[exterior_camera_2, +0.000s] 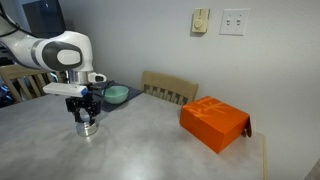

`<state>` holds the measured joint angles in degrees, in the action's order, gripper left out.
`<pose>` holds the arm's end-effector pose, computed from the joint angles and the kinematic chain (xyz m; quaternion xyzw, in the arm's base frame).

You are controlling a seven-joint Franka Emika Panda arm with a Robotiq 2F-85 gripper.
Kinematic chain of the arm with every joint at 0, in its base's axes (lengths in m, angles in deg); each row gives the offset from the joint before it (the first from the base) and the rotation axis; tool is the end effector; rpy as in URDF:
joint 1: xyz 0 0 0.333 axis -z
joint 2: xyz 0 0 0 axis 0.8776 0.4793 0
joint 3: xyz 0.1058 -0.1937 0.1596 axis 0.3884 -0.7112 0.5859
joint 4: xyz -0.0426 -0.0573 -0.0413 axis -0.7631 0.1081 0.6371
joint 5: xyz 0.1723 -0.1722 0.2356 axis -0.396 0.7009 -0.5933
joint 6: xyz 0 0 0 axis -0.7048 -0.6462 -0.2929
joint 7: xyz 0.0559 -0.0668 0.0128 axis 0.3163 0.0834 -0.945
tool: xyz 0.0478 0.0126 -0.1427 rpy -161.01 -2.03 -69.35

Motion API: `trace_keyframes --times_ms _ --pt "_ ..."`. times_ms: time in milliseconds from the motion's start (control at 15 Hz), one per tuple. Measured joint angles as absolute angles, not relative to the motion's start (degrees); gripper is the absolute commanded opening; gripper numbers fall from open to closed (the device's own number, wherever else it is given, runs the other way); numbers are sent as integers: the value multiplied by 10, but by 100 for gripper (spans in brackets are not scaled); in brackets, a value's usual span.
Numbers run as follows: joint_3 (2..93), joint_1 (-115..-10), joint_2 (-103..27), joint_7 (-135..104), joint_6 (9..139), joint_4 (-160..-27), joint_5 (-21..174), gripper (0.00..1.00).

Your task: Pick up the lid from the silver container and put it on the table.

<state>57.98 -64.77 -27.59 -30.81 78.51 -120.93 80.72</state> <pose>0.5059 0.0841 0.1506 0.9736 0.2187 -0.0650 0.0125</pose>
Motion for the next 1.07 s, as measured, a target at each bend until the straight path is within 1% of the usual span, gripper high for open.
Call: trace_keyframes --times_ms 667,1067 --pt "580 -654 -277 -308 787 -1210 810 44" --pt "580 -662 -307 -307 791 -1217 814 44"
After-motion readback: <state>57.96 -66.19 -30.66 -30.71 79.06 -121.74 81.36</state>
